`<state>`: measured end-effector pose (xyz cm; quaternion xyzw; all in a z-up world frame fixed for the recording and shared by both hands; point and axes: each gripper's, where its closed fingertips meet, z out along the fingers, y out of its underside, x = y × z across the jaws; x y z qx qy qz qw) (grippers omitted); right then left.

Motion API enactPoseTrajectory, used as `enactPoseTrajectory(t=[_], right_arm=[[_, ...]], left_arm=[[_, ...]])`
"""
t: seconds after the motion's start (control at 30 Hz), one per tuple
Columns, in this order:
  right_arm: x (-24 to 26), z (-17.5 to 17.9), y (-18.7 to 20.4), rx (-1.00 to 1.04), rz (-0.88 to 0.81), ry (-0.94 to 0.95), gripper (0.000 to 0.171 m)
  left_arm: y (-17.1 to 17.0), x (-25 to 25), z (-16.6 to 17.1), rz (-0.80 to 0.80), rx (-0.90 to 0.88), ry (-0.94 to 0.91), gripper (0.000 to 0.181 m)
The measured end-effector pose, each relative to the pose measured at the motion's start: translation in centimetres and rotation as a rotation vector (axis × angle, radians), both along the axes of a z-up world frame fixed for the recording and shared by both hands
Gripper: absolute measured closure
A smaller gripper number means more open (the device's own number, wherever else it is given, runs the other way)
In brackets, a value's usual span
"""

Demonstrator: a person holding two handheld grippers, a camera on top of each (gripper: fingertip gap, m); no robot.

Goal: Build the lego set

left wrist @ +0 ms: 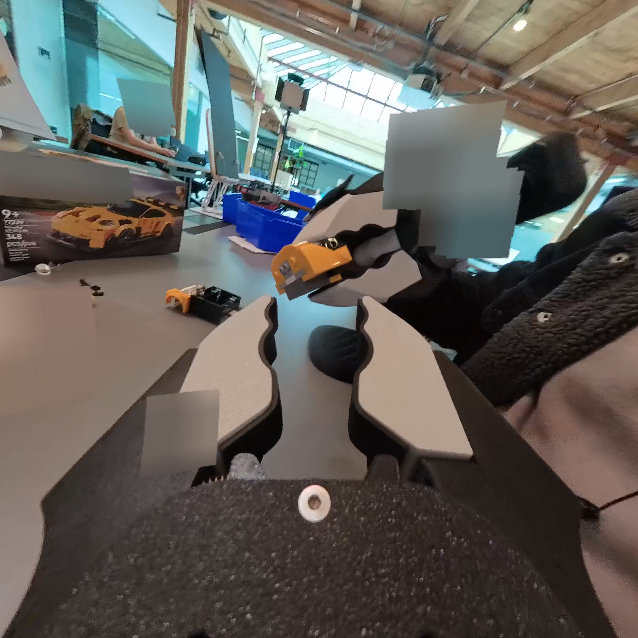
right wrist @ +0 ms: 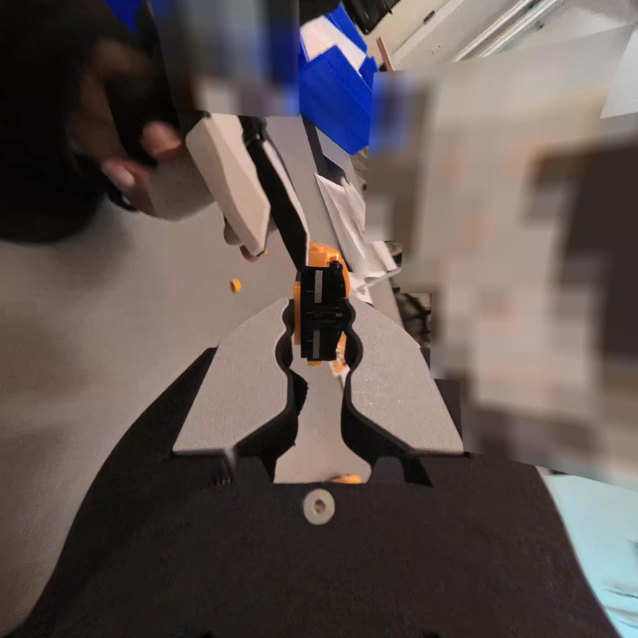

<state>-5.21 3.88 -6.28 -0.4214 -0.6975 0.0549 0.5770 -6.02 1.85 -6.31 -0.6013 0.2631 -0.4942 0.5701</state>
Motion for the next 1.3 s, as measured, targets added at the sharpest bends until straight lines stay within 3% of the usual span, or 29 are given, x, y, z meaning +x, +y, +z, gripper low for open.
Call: enactPoseTrajectory(t=[0.2, 0.3, 0.5, 1.03, 1.3], right_arm=[[-0.7, -1.1, 0.1, 0.367, -0.025, -0.037, 0.145], [-1.2, -1.1, 0.1, 0.416, -0.023, -0.019, 0.145], [-1.6, -0.6, 0.0, 0.502, 0.0, 0.056, 0.145], [-1.1, -0.1, -0.4, 0.605, 0.032, 0.265, 0.145], [-1.2, -1.5, 0.5, 0.505, 0.017, 0.269, 0.143]], left_arm=[[0.3, 0.8, -0.8, 0.087, 0.027, 0.112, 0.139], [0.7, 0.4, -0.9, 0.141, 0.041, 0.149, 0.15], [0.6, 0.0, -0.6, 0.201, 0.139, 0.235, 0.152], [0.4, 0.3, -0.4, 0.376, 0.429, 0.536, 0.154], [1.5, -0.2, -1.7, 0.526, 0.543, 0.84, 0.154]])
